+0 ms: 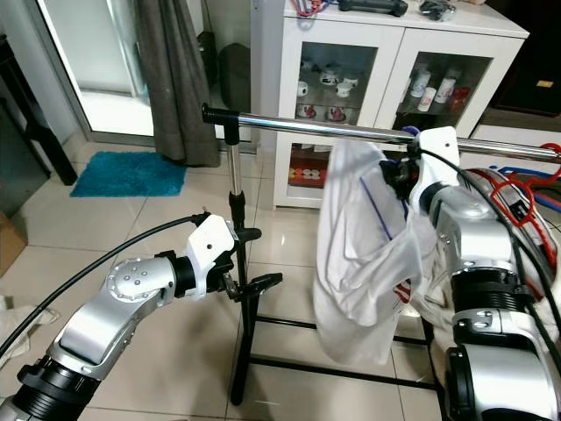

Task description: Hang hanger

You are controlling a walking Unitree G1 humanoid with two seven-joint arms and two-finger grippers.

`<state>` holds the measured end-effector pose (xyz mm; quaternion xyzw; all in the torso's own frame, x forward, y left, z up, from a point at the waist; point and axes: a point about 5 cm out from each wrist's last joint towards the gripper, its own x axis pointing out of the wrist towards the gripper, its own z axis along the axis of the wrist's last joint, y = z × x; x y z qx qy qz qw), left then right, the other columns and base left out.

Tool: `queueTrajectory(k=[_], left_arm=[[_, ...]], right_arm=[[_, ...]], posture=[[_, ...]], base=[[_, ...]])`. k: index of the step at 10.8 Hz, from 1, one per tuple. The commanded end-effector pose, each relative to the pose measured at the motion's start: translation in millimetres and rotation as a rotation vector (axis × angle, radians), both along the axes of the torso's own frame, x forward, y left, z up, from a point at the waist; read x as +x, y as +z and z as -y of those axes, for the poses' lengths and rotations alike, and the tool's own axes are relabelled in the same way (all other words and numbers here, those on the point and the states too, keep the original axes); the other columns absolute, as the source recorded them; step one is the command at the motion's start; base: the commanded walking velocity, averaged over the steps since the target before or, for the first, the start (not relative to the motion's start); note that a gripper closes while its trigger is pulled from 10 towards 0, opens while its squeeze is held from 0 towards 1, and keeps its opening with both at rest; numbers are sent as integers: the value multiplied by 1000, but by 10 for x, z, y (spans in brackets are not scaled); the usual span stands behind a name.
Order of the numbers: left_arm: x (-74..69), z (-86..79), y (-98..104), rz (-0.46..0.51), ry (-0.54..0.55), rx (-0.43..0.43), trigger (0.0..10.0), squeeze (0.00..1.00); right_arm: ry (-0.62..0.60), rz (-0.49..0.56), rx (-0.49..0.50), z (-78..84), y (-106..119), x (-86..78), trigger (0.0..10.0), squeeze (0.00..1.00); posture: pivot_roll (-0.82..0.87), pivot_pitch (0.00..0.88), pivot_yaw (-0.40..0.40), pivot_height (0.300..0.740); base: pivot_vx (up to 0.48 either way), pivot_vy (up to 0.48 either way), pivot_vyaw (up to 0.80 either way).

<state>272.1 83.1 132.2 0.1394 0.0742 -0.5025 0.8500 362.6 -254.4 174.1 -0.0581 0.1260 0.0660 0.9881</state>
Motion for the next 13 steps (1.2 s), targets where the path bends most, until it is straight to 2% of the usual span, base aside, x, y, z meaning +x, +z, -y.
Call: queueTrajectory(k=[1, 8, 13], left_arm=[[13, 2, 21, 13, -3, 13, 10000, 0], [32, 5, 37, 19, -6, 19, 10000, 0], [22, -16, 37, 22, 8, 11, 10000, 0]], right_arm=[[10, 18, -4, -21, 56, 34, 0, 0], [12, 4, 31, -85, -29, 69, 0, 0], [48, 56, 19, -86, 77, 43, 0, 0]], posture=[[12, 0, -47, 740], [20, 0, -45, 740], [32, 0, -48, 740]], base=[[0, 0, 0], [0, 0, 0], [0, 0, 0]])
